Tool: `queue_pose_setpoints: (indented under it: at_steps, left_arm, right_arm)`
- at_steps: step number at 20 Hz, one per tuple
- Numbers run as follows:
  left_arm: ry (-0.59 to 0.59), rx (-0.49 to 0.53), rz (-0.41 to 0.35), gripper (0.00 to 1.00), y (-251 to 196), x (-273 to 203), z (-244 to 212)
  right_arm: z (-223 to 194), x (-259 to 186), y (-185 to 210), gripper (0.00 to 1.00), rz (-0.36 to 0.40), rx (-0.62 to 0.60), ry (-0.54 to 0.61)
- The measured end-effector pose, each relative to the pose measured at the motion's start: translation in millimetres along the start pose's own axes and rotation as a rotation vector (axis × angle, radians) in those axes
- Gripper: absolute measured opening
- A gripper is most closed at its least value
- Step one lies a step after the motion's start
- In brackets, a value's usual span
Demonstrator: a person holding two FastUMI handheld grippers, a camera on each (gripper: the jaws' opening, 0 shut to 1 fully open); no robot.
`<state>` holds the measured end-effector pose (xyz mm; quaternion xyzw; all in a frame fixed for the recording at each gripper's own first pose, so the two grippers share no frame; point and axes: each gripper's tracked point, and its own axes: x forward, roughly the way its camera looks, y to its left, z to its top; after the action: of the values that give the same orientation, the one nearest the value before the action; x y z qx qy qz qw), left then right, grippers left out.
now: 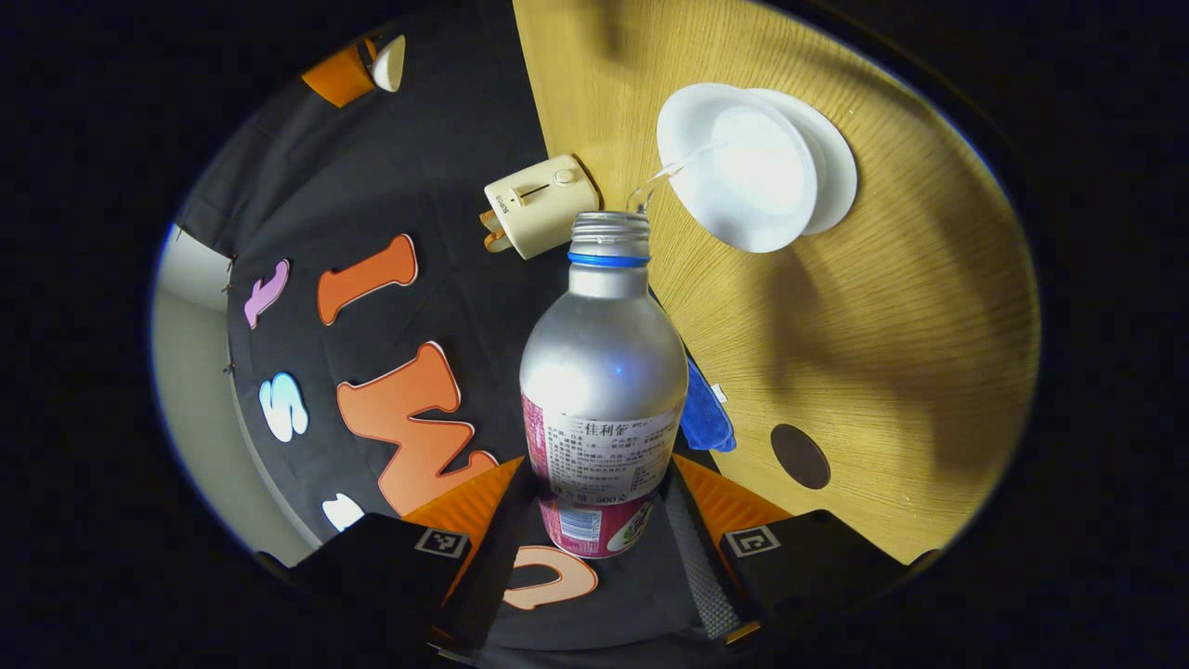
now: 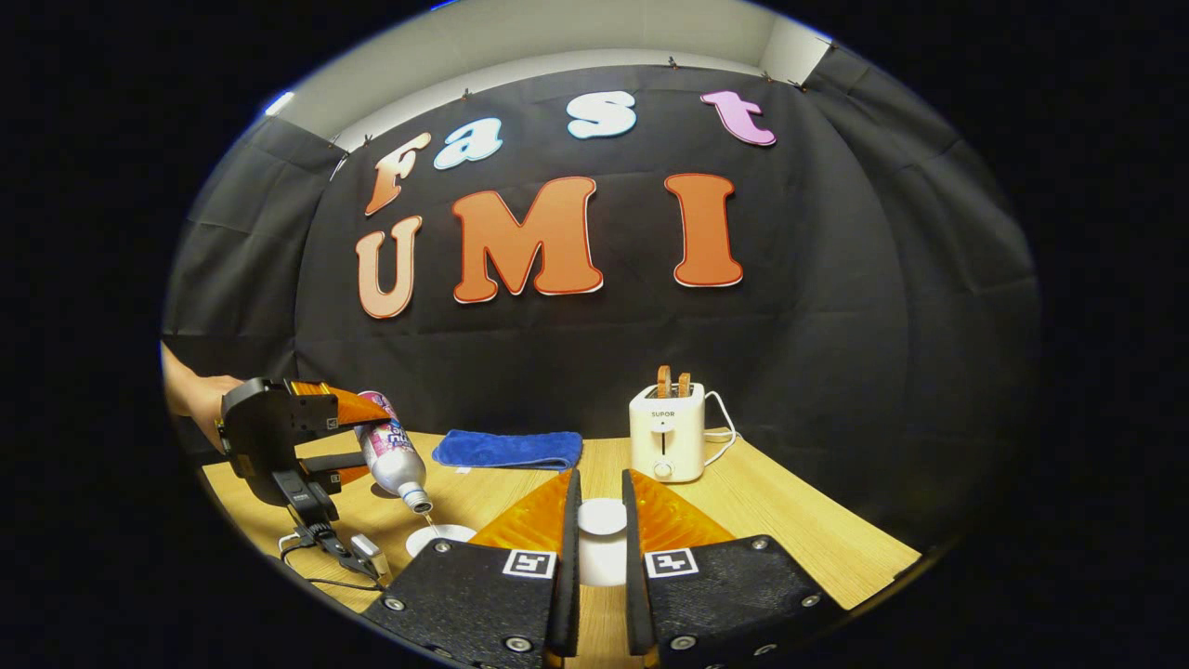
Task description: Open the teacup lid with one hand, grasp the water bottle and pour water into the teacup with the other hand; after pouring, place the water bottle on the coaster and then close the teacup lid.
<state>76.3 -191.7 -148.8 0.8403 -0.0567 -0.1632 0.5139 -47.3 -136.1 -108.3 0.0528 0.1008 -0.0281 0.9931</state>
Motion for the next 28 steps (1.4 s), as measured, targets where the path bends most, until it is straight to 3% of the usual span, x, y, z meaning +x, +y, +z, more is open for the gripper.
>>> queue_pose_setpoints:
  at_steps: [19, 22, 23, 28]
  left_arm:
    - [-0.016, 0.063, -0.003, 0.83, 5.7, -0.3, 1.5]
    - [-0.016, 0.058, 0.002, 0.83, 8.4, -0.4, -1.8]
    - [-0.015, 0.056, 0.004, 0.83, 8.0, -0.2, -1.8]
    - [-0.017, -0.001, 0.021, 0.84, 7.7, -4.6, -6.0]
  right_arm:
    - [-4.5, 0.0, -0.1, 0.21, 0.027, 0.006, 0.004]
    - [-5.5, -0.5, 0.9, 0.21, 0.032, 0.015, 0.013]
    - [-6.2, -0.2, 0.0, 0.25, 0.035, 0.023, 0.019]
    - [-7.4, 1.7, 4.3, 0.21, 0.041, 0.02, 0.027]
